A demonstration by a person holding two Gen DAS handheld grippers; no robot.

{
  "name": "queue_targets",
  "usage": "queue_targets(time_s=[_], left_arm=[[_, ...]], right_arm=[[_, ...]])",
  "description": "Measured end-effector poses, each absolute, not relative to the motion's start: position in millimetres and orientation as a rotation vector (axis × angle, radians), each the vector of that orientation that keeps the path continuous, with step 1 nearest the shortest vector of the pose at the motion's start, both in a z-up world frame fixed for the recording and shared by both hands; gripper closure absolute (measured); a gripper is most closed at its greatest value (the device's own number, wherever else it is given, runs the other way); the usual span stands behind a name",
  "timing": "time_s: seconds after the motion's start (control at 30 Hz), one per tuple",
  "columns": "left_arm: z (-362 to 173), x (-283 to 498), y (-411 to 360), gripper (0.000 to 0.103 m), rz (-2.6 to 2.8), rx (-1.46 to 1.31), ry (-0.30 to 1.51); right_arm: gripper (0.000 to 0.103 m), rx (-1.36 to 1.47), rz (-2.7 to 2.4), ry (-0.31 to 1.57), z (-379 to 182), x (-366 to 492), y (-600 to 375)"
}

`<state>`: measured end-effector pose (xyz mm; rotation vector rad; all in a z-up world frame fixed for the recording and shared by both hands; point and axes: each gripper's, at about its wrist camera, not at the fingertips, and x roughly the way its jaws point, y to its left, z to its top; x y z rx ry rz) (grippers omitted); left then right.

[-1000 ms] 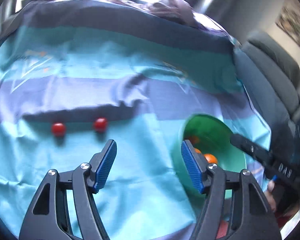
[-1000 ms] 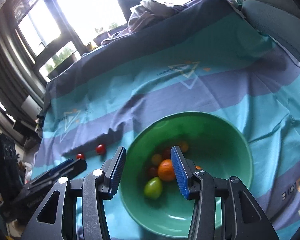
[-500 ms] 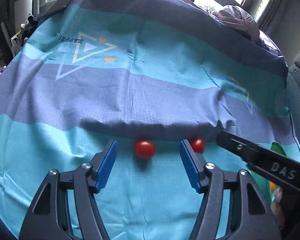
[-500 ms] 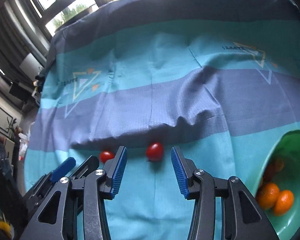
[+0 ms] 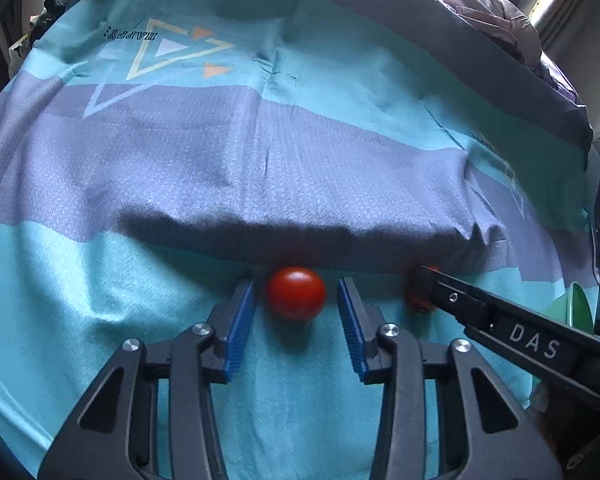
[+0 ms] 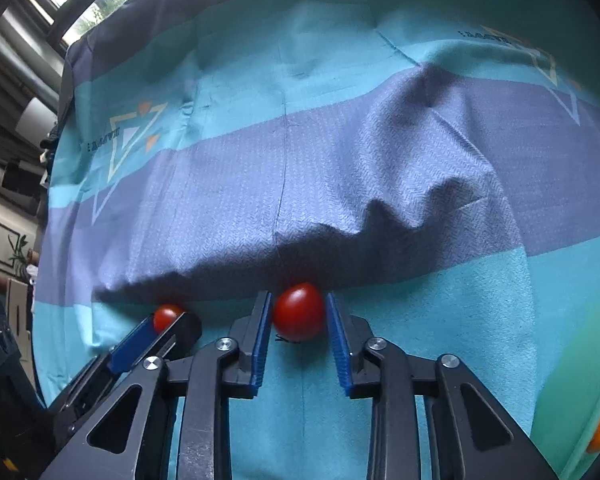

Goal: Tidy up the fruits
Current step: 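Close the left gripper on a red cherry tomato while the right gripper grasps another, then carry the tomato in the left gripper while the right gripper carries its tomato to the bowl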

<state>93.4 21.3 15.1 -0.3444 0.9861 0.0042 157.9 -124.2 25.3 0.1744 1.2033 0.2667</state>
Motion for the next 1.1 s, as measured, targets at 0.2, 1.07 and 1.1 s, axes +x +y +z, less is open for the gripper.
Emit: queue_targets(time_s=[0.2, 1.07, 1.1], left_arm=[[17, 87, 24, 0.074, 0.005, -0.349, 0.959], [143, -11, -138, 0.074, -0.267, -0.174, 0.672], [141, -9, -148, 0.074, -0.287, -0.168, 0.683]], right_arm=[[0.074, 0.151, 0.250, 1.173, 27, 149, -127], [0.074, 0.295, 0.156, 0.808, 146, 20, -292], [0.074, 0.300, 0.138, 0.813, 145, 21, -299]])
